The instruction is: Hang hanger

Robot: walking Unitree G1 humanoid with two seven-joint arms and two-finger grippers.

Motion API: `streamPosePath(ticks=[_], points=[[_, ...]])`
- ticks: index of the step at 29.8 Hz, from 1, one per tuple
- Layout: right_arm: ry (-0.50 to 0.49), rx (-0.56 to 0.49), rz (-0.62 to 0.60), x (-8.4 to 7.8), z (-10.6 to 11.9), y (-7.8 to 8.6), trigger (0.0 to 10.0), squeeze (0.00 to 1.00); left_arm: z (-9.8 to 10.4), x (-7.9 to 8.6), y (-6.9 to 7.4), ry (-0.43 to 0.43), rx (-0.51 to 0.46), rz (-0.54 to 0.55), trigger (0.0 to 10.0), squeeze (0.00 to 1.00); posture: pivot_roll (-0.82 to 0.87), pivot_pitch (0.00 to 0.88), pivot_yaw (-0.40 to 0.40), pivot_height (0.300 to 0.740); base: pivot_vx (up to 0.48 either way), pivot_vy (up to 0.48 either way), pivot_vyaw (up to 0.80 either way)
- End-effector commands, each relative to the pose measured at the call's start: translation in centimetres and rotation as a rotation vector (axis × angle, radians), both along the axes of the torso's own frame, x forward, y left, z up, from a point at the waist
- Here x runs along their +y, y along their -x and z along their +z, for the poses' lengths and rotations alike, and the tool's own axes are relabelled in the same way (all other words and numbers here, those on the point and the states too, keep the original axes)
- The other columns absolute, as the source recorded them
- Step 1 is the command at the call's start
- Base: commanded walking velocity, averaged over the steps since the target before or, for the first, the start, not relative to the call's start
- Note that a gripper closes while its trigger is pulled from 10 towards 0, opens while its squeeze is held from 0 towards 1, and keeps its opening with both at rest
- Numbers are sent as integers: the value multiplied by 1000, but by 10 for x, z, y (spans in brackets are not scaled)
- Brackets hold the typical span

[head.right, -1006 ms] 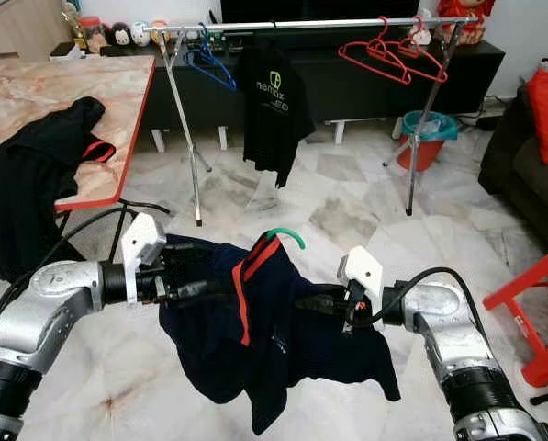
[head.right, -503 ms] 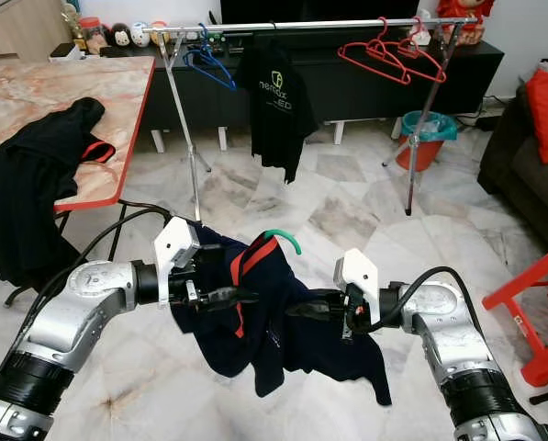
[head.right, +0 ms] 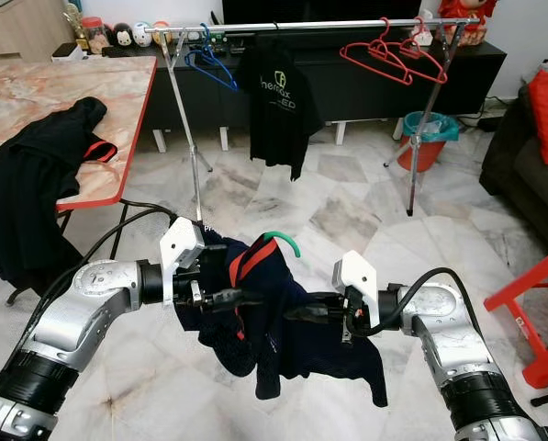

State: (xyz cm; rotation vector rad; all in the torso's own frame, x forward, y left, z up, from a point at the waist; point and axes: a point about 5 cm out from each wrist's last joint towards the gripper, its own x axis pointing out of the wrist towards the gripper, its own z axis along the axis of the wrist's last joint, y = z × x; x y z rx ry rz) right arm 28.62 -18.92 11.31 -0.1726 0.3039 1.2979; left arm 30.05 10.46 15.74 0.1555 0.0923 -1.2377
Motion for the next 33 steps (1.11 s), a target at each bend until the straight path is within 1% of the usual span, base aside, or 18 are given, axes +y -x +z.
streamPosePath(ticks=[1,3,5,13,15,17,19,22,25,29,31,33], points=[[4,-33,41,5,5,0,10000,0,18,7,-5,8,-72,14,10000,0,47,0,4,740,0,0,0],[6,-33,37,5,5,0,10000,0,20,10,-5,2,-74,16,10000,0,50,1,5,740,0,0,0],[9,-33,30,4,4,-1,10000,0,22,17,-3,-21,-80,10,10000,0,51,2,6,740,0,0,0],[34,-33,9,2,1,-3,10000,0,29,29,-1,-50,-98,11,10000,0,53,3,5,740,0,0,0],[41,-33,1,1,0,-3,10000,0,33,32,-3,-53,-110,28,10000,0,51,3,5,740,0,0,0],[51,-41,-24,-2,0,-5,10000,0,39,40,-5,-65,-131,60,10000,0,49,5,5,740,0,0,0],[54,-42,-27,-2,-1,-6,10000,0,42,44,-7,-74,-143,77,10000,0,50,4,5,740,0,0,0],[60,-43,-30,-2,-1,-6,10000,0,44,48,-7,-92,-151,83,10000,0,49,4,6,740,0,0,0],[61,-51,-50,-3,-1,-8,10000,0,50,56,-8,-111,-163,106,10000,0,51,6,5,740,0,0,0],[56,-50,-39,-2,-1,-8,10000,0,49,57,-6,-113,-155,92,10000,0,53,6,4,740,0,0,0],[50,-48,-23,0,-1,-8,10000,0,45,52,-1,-104,-126,44,10000,0,52,4,3,740,0,0,0],[49,-47,-19,0,0,-8,10000,0,43,50,1,-100,-112,26,10000,0,52,4,3,740,0,0,0]])
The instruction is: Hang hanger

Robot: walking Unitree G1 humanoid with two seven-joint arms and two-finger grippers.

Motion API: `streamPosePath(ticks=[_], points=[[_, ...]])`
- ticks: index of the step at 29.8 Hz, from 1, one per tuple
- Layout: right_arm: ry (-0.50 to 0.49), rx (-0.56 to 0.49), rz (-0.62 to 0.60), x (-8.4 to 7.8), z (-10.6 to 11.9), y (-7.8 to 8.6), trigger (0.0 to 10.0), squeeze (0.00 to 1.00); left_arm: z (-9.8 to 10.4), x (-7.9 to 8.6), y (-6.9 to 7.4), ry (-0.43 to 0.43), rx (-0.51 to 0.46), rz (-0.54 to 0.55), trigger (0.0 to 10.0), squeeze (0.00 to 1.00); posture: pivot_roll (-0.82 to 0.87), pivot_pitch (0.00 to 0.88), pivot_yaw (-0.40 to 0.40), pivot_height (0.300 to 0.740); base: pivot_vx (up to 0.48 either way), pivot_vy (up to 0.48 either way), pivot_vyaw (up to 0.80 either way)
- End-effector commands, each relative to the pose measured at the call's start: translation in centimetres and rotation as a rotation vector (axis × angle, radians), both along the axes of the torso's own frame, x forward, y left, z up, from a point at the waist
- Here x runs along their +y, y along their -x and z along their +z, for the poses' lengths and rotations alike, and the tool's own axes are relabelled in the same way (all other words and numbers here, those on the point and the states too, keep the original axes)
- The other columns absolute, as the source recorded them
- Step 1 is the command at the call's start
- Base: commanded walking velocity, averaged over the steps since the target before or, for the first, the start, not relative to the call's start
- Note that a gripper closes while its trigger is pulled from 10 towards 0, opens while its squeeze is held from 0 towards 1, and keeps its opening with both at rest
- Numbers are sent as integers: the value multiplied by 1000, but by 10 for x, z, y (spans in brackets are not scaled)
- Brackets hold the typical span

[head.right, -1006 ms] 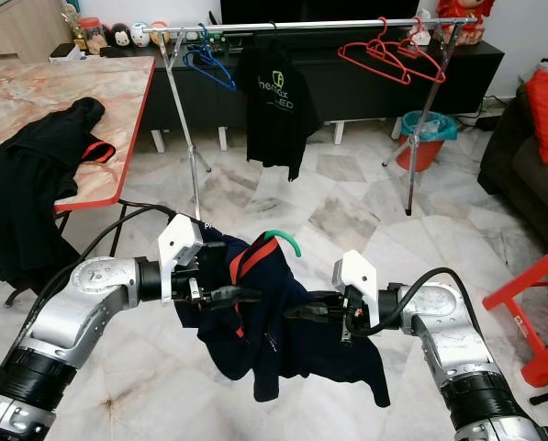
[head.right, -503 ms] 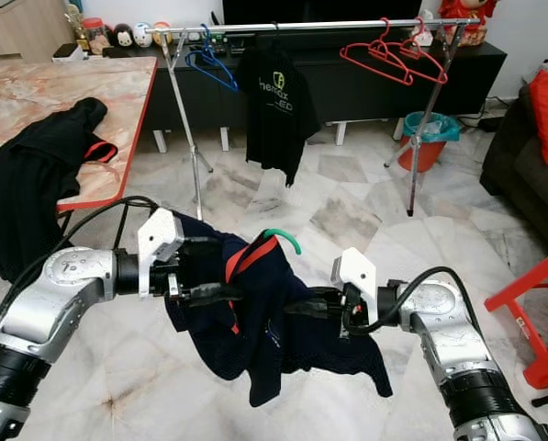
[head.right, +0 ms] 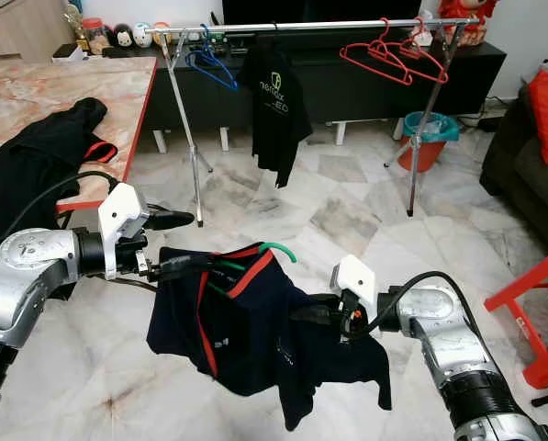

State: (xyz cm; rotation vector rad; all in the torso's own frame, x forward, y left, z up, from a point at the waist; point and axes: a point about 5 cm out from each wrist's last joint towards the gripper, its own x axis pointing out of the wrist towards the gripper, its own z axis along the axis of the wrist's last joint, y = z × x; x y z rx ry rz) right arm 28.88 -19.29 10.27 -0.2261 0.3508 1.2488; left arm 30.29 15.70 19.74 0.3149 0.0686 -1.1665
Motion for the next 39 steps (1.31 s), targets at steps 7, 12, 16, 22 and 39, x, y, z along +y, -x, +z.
streamPosePath(ticks=[7,12,16,22,39], points=[[-39,-24,73,7,11,-1,10000,0,-9,-24,12,27,58,-146,10000,0,51,5,1,740,0,0,0],[-50,-21,105,11,14,1,10000,0,-13,-38,15,45,86,-202,10000,0,49,3,0,740,0,0,0],[-50,-23,111,12,14,1,10000,0,-18,-44,17,41,100,-226,10000,0,49,3,0,740,0,0,0],[-68,-31,147,19,19,2,10000,0,-30,-57,23,26,138,-254,10000,0,50,0,-1,740,0,0,0],[-83,-44,156,20,25,1,10000,0,-45,-65,22,-3,158,-218,0,0,49,0,2,740,0,0,0]])
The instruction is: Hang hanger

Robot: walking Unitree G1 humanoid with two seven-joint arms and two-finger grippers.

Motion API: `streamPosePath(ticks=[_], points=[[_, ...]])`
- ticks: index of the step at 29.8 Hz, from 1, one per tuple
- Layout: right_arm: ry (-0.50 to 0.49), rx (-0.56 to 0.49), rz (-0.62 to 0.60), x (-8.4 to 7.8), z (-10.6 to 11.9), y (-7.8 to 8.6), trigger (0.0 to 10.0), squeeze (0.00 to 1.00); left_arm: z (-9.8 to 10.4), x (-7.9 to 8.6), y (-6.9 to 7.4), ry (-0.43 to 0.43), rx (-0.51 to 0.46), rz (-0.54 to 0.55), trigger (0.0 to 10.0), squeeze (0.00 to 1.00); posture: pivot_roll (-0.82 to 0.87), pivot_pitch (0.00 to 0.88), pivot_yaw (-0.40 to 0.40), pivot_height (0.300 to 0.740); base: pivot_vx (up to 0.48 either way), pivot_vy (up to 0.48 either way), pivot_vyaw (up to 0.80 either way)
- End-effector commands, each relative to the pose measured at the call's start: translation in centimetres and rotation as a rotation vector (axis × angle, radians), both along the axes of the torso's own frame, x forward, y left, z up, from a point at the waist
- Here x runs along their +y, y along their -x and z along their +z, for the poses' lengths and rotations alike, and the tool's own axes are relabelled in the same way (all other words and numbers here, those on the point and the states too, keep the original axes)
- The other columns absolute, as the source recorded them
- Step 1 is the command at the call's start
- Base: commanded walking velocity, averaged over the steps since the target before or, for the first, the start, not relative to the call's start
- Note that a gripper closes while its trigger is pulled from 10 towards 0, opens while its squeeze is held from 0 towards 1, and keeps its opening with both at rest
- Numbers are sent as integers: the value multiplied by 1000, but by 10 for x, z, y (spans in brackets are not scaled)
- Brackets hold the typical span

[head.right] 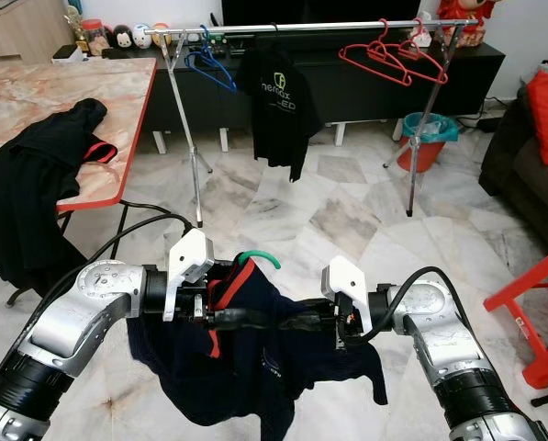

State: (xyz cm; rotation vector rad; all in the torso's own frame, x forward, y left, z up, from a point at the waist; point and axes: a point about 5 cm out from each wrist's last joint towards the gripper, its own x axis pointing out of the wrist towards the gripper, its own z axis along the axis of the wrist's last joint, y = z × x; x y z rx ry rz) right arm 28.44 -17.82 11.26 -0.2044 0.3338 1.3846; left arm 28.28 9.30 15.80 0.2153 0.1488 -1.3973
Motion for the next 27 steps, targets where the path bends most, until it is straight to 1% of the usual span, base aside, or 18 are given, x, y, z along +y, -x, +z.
streamPosePath(ticks=[1,11,20,27], points=[[-48,-63,24,6,15,-3,10000,0,-6,0,1,-37,9,-8,0,0,49,0,2,740,0,0,0],[-50,-64,22,6,16,-4,10000,0,-5,3,1,-41,11,-13,0,0,50,0,4,740,0,0,0],[-47,-64,14,4,16,-4,10000,0,-8,11,2,-73,20,-11,0,0,51,4,6,740,0,0,0],[-50,-63,17,5,16,-4,10000,0,-7,11,3,-71,23,-19,0,0,52,4,5,740,0,0,0]])
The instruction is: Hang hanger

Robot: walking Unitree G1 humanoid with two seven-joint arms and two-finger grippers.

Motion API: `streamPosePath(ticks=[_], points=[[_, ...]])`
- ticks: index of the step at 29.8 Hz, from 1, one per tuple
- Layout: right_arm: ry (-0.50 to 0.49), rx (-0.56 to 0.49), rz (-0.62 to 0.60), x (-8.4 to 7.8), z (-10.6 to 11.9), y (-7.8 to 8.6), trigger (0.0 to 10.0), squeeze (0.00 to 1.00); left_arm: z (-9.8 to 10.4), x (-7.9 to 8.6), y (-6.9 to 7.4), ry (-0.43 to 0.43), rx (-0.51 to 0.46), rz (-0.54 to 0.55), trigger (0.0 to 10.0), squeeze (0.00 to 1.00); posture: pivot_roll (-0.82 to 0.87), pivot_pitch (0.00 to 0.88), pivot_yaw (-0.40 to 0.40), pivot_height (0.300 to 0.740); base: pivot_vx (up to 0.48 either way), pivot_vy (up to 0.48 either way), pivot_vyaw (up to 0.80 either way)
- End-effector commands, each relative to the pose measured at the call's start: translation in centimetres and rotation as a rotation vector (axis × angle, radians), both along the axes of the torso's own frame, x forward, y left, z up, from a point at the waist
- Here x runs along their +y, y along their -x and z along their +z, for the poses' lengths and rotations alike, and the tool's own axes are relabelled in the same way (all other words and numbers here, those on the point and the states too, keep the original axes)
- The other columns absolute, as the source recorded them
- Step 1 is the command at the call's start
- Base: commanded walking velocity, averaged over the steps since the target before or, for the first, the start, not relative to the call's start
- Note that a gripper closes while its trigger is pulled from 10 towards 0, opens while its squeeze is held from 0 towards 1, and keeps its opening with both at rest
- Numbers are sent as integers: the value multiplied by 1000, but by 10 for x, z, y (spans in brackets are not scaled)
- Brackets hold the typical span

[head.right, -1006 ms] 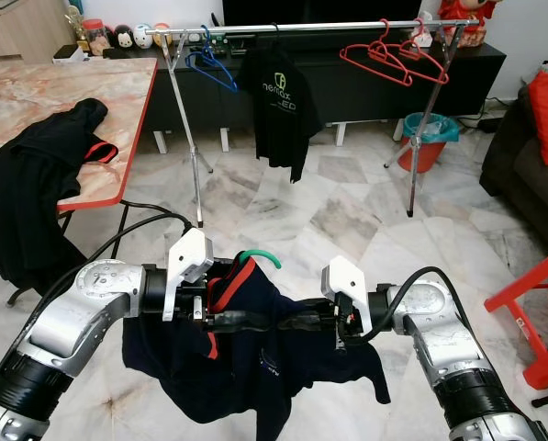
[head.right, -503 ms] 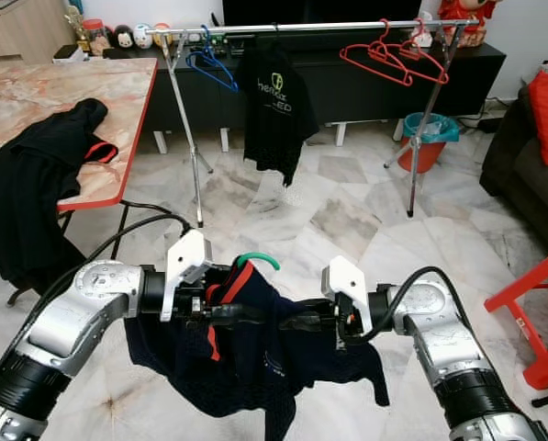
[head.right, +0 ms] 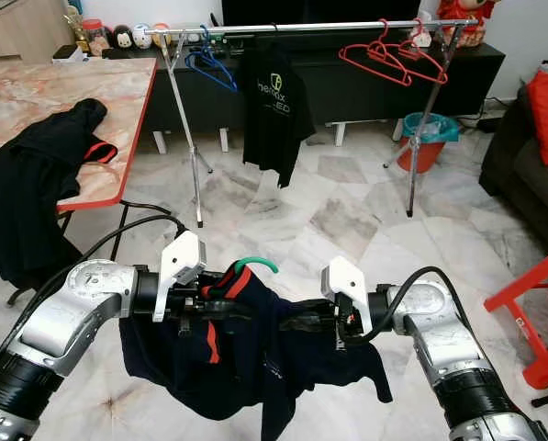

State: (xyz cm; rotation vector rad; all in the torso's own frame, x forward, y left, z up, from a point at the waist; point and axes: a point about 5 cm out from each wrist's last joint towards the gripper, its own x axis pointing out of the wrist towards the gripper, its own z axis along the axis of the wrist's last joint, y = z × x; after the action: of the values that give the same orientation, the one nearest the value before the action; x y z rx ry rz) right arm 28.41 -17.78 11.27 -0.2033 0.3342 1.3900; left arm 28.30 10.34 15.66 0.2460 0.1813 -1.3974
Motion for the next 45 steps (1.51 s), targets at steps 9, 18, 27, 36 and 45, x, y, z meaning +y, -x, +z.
streamPosePath(ticks=[9,18,27,36,45], points=[[-48,-63,8,4,15,-4,10000,0,-6,1,5,-28,28,-27,0,0,51,4,5,740,0,0,0],[-44,-63,3,4,14,-5,10000,0,-8,4,7,-33,40,-23,0,0,53,2,4,740,0,0,0],[-36,-67,3,4,12,-5,10000,0,-10,4,8,-34,45,-26,0,0,51,0,5,740,0,0,0],[-25,-63,-41,2,10,-8,10000,1000,-14,7,7,-34,46,16,0,0,49,0,7,740,0,0,0],[50,-99,-126,-10,6,-13,10000,1000,-18,20,-6,-36,10,181,0,0,47,0,9,740,0,0,0]])
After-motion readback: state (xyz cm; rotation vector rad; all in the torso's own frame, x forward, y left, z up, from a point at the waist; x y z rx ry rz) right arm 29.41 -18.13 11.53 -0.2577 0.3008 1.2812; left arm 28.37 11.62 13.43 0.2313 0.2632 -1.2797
